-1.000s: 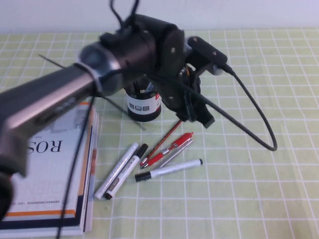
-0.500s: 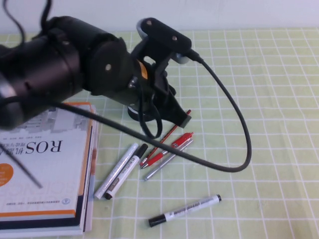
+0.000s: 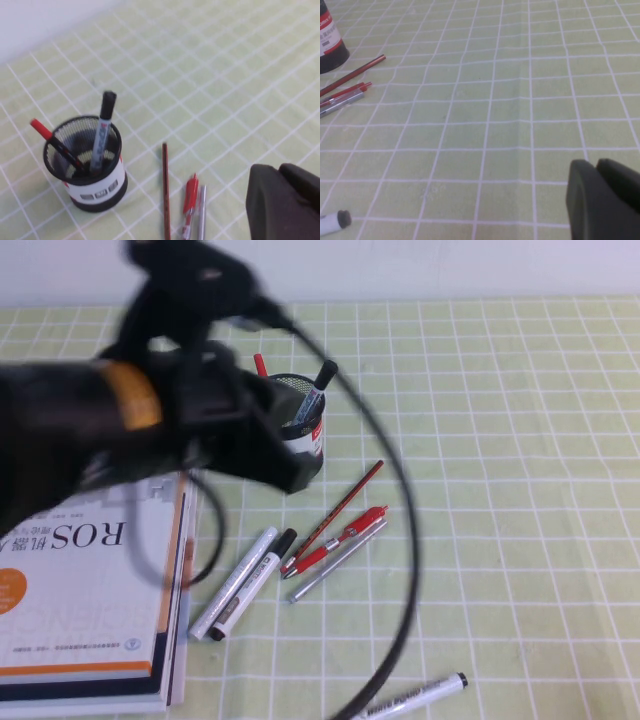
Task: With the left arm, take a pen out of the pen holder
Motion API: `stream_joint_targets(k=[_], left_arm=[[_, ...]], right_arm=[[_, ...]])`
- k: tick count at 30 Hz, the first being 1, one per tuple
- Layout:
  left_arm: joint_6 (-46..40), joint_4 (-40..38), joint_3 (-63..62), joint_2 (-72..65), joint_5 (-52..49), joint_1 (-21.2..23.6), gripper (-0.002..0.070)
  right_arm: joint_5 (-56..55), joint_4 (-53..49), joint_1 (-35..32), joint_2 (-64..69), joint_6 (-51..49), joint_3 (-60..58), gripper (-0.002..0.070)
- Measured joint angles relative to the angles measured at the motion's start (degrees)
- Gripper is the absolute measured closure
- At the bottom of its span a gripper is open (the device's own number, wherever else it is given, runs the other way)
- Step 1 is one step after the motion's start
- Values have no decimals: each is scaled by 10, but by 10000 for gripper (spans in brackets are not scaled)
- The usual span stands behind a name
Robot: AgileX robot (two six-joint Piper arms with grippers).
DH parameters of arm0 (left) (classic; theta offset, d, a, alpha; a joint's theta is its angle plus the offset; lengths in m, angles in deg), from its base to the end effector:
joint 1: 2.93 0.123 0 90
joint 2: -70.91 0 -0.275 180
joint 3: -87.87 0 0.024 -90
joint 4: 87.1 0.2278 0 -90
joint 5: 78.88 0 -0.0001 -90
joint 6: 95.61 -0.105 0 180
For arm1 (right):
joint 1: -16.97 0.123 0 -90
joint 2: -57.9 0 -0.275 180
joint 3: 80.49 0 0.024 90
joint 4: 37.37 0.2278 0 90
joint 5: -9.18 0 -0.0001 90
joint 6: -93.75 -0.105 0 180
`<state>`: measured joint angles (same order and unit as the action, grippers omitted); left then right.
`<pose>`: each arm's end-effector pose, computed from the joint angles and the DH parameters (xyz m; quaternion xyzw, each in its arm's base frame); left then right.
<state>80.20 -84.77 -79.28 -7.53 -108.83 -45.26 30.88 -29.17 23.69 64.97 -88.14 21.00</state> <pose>0.1958 -0.1755 0.3568 0.3536 0.7963 -0.1437 0.4693 0.0516 0.0117 0.1674 0.0039 0.8041 0.1049 0.5851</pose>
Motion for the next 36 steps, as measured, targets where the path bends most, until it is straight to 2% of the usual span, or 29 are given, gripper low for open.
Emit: stream_joint_targets(k=[8,13,21,30,32,34,36], left_arm=[[23,2,182,234,105,0,675],[24,2,255,341,70,0,675],[25,12,272,421,-5,0,675],[21,43,323,509,18,2,675],[11,47,355,540,43,17,675],[-3,36,385,570,65,51,675],[-27,2,415,604,83,107,675]], right_arm=[[0,0,0,0,0,0,689],[0,0,0,0,0,0,689],[0,0,0,0,0,0,688],[0,0,0,0,0,0,689],[0,0,0,0,0,0,689],[0,0,0,0,0,0,689],[0,0,0,0,0,0,689]])
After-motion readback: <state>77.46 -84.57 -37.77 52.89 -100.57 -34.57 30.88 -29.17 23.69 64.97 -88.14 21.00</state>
